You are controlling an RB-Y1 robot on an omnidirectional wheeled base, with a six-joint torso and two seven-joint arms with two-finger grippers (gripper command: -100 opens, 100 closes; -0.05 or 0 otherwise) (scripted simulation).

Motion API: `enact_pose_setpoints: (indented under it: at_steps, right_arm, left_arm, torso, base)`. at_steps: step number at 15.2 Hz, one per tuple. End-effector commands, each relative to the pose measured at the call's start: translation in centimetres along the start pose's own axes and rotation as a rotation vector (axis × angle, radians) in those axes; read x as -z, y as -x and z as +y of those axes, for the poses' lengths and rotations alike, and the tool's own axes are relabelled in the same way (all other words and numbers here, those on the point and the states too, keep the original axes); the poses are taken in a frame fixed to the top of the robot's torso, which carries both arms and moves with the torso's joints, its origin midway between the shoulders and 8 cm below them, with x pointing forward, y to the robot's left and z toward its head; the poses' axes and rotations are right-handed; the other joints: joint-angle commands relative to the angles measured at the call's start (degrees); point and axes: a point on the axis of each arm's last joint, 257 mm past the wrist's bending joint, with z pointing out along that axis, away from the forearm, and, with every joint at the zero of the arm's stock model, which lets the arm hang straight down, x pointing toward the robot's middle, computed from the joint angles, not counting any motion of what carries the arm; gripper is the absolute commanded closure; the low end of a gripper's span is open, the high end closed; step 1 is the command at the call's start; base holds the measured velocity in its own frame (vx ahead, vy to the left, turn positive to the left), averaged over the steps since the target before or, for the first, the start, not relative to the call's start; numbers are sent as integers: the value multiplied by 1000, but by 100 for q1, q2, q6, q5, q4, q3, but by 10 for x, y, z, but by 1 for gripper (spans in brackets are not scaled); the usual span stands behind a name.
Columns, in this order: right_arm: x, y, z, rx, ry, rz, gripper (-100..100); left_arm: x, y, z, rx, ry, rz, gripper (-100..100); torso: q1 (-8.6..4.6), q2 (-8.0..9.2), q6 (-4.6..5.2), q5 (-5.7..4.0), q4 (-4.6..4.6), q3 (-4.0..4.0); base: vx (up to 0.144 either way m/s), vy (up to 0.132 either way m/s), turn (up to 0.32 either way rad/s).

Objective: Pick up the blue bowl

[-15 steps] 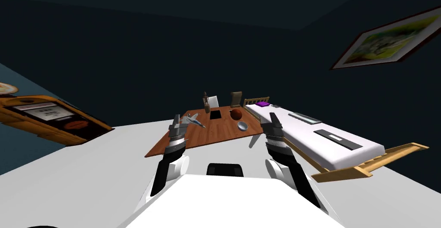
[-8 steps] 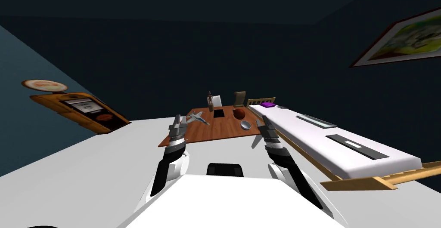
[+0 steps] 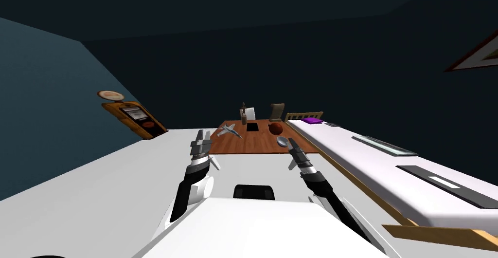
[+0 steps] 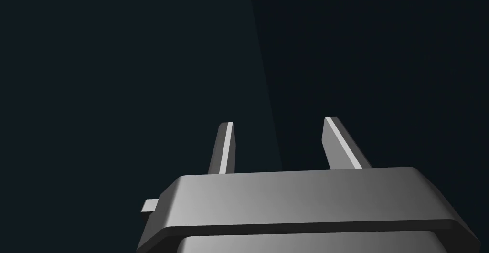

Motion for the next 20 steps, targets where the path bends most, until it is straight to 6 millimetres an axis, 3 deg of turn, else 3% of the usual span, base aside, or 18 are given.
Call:
enact_pose_setpoints:
  at_steps: [1, 2, 3, 4, 5, 6, 9, 11, 12, 13, 14, 16, 17, 18, 19, 20]
  right_arm:
    - [12, -9, -22, 30, -57, 55, -100]
    - [12, -9, -22, 35, -57, 62, -100]
    - [25, -16, -43, 57, -109, 103, -100]
    - [26, -16, -43, 66, -109, 115, -100]
    - [40, -23, -63, 86, -160, 153, -100]
    - [41, -22, -65, 98, -165, 169, -100]
    - [76, -32, -103, 151, -269, 265, -100]
    - [81, -30, -110, 166, -284, 283, -100]
    - [102, -33, -128, 193, -339, 330, -100]
    - [105, -31, -131, 203, -347, 342, -100]
    - [126, -33, -148, 223, -399, 382, -100]
    - [130, -30, -152, 240, -410, 401, -100]
    - [157, -28, -171, 267, -474, 447, -100]
    - [158, -26, -172, 278, -474, 461, -100]
    - [184, -25, -187, 301, -531, 503, -100]
    - [187, -20, -190, 316, -539, 520, -100]
  left_arm:
    - [0, 0, 0, 0, 0, 0, 0]
    - [0, 0, 0, 0, 0, 0, 0]
    - [0, 0, 0, 0, 0, 0, 0]
    - [0, 0, 0, 0, 0, 0, 0]
    - [0, 0, 0, 0, 0, 0, 0]
    - [0, 0, 0, 0, 0, 0, 0]
    - [0, 0, 0, 0, 0, 0, 0]
    - [0, 0, 0, 0, 0, 0, 0]
    - [0, 0, 0, 0, 0, 0, 0]
    - [0, 0, 0, 0, 0, 0, 0]
    - [0, 0, 0, 0, 0, 0, 0]
    - [0, 0, 0, 0, 0, 0, 0]
    - [0, 0, 0, 0, 0, 0, 0]
    - [0, 0, 0, 0, 0, 0, 0]
    - [0, 0, 0, 0, 0, 0, 0]
    - [0, 0, 0, 0, 0, 0, 0]
  torso:
    - [0, 0, 0, 0, 0, 0]
    - [-1, -3, -3, -1, -1, -2]
    - [-3, -4, -3, -1, -1, -3]
    - [-4, -4, -7, -2, -1, -3]
    - [-4, -3, -3, -1, -1, -2]
    - [-5, 0, -5, -2, -1, -1]
    - [-10, -1, -3, -2, -1, -1]
    - [-13, -2, -3, -3, -1, -1]
    - [-16, -6, -1, -4, -1, -4]
    - [-17, -8, -3, -4, -2, -5]
    - [-19, -10, -3, -4, -2, -6]
    - [-23, -11, -4, -5, -3, -7]
    - [-24, -15, 0, -5, -3, -9]
    - [-24, -17, -3, -5, -4, -10]
    - [-24, -18, -3, -5, -4, -11]
    - [-27, -20, -7, -6, -5, -12]
  base:
    - [-56, 27, 118]
    - [-59, 24, 186]
    - [-68, 28, 295]
    - [-67, 23, 231]
    - [-75, 25, 278]
    - [-75, 24, 193]
    - [-67, 19, 237]
    - [-55, 8, 140]
    - [-43, 6, 207]
    - [-43, 0, 188]
    - [-48, 0, 287]
    - [-36, -6, 165]
    - [-24, -3, 158]
    - [-24, -6, 203]
    - [-25, -12, 305]
    - [-25, -18, 273]
